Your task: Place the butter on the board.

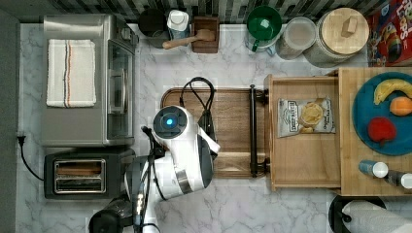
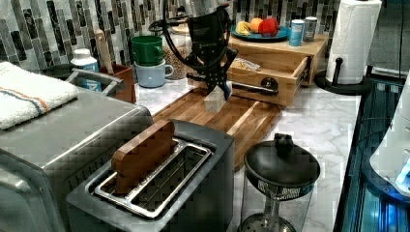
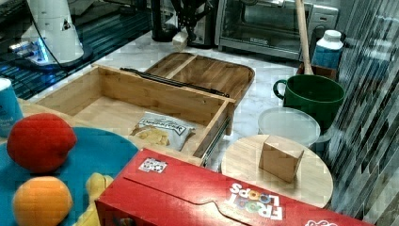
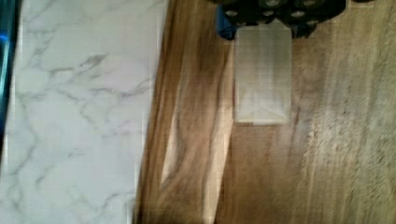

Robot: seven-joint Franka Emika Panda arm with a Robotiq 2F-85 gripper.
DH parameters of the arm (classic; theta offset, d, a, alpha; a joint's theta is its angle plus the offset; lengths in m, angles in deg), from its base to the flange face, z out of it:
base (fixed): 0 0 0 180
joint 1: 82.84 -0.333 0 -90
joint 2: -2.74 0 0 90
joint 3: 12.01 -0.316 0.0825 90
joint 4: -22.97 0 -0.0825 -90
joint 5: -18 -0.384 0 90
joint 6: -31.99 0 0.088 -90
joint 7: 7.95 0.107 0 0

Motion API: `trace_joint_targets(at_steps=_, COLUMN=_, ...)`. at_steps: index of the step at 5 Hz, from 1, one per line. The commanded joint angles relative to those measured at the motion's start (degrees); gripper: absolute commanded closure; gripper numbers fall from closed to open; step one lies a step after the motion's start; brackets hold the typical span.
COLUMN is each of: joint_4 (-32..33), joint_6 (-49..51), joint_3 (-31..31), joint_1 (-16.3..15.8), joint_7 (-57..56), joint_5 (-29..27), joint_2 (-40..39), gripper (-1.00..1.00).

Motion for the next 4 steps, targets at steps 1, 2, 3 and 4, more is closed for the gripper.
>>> trace_joint_targets(at_steps=1, joint_4=-1.39, joint_6=-9.14, joint_3=0.18, joint_1=-3.97, joint_7=6.08, joint_5=-7.18, joint_2=-1.27, gripper=1.0)
trace_joint_targets(at_steps=2, joint_4=-1.99, joint_6=-9.58, joint_3=-2.52, joint_1=-1.87, joint_7=7.06, joint_5=-7.39, joint_2=-3.55, gripper=1.0)
trace_joint_targets(at_steps=3, joint_4=-0.73, joint_6=-11.76, joint_3=-2.67, joint_1=-2.31, joint_7=7.27, joint_5=-7.21, joint_2=-5.16, gripper=1.0)
trace_joint_targets(at_steps=4, joint_4=1.0, joint_6=-13.61, joint_3=-2.84, joint_1=-2.62, joint_7=7.19, joint_5=-6.29, joint_2=-6.55, gripper=1.0)
